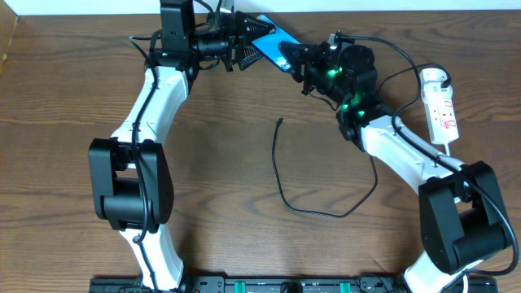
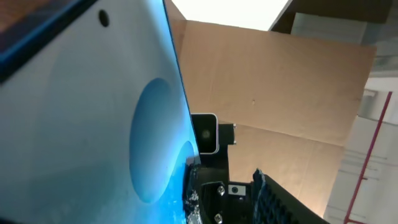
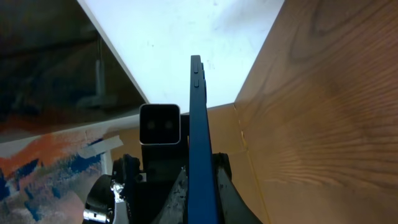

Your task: Plug charger to phone and switch on socket

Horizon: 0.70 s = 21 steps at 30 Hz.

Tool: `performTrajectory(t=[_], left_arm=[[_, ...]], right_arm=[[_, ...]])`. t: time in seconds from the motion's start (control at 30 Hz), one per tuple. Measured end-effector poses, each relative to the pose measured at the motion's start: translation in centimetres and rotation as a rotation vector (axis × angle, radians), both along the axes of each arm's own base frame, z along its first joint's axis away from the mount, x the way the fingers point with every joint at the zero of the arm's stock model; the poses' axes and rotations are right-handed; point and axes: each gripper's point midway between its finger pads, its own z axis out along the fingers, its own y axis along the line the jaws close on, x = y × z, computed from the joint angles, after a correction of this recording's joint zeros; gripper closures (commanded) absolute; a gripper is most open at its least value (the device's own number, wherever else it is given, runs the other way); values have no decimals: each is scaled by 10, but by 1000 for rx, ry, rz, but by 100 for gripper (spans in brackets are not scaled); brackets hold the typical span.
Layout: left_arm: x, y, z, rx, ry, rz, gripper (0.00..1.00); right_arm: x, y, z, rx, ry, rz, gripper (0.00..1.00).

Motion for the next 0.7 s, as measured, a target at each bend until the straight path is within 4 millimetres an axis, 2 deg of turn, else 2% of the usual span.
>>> performTrajectory(t=[0.13,0.3,0.5,0.7], left_arm=[[1,0,4,-16,16,5,46],[2,0,4,-23,44,13,62],[5,3,2,-23,65,32,71],[5,3,1,-24,76,38,85]], right_arm=[[-1,4,3,7,4,-14,98],[-4,10,5,4,12,-36,99],[-3,13,10,6,2,-54,99],[-3,13,12,10,6,-62,99]])
